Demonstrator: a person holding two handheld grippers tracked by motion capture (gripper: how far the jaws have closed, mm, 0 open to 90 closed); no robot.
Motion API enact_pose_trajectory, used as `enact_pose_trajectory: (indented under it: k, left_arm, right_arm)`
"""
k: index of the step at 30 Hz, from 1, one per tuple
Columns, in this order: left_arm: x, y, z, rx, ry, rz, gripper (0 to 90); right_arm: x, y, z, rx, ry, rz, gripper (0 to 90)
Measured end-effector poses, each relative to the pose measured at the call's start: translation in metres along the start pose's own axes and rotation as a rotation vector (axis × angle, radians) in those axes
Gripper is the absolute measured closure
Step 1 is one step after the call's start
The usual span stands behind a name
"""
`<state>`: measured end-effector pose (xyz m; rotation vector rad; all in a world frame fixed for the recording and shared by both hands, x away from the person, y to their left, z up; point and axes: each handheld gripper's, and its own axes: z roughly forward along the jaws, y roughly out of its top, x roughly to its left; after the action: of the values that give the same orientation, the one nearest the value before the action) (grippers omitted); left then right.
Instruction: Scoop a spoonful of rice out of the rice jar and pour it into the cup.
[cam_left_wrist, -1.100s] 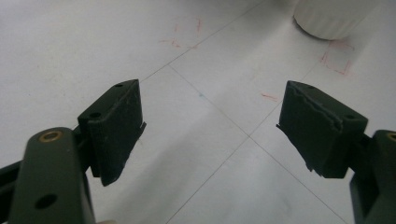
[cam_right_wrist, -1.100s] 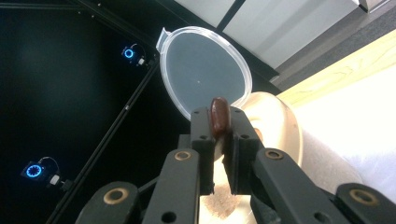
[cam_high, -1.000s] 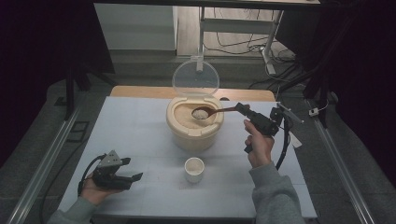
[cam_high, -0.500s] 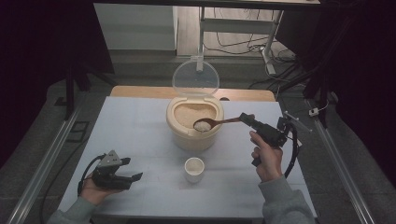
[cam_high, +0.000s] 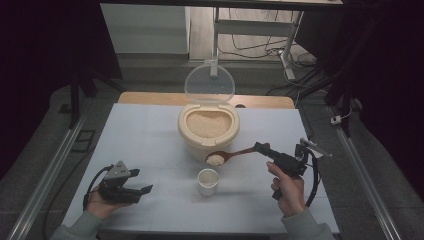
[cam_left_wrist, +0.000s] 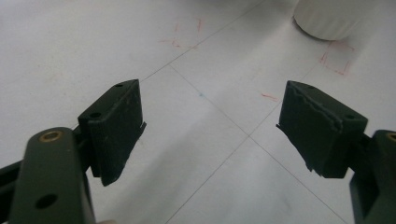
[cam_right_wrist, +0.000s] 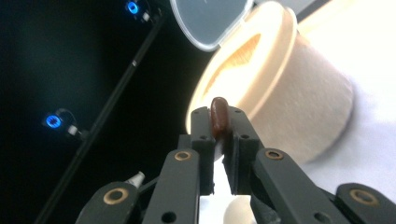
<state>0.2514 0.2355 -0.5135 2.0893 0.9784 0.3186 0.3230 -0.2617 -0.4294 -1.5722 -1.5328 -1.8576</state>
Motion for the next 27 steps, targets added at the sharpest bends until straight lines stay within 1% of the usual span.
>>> enact_pose_trajectory:
  k: [6,9,16,19,24,27]
  left_arm:
    - [0.000,0.000,0.000,0.004,0.002,-0.001,21.3]
    - [0.001,-0.001,0.001,0.005,0.002,-0.001,21.3]
    - [0.001,-0.001,0.001,0.005,0.003,-0.002,21.3]
    - [0.001,-0.001,0.001,0.006,0.003,-0.001,21.2]
    - [0.001,-0.001,0.001,0.007,0.005,0.000,21.2]
    - [0.001,-0.001,0.001,0.008,0.006,-0.001,21.3]
  right_arm:
    - [-0.006,-0.007,0.005,0.047,-0.040,-0.038,82.8]
    - [-0.006,-0.009,0.009,0.062,-0.066,-0.063,82.8]
    - [-0.001,-0.010,0.017,0.097,-0.103,-0.136,82.8]
    - [0.003,-0.011,0.019,0.102,-0.113,-0.167,82.9]
    - [0.012,-0.013,0.022,0.111,-0.137,-0.255,82.8]
    - [0.018,-0.015,0.022,0.113,-0.136,-0.313,82.8]
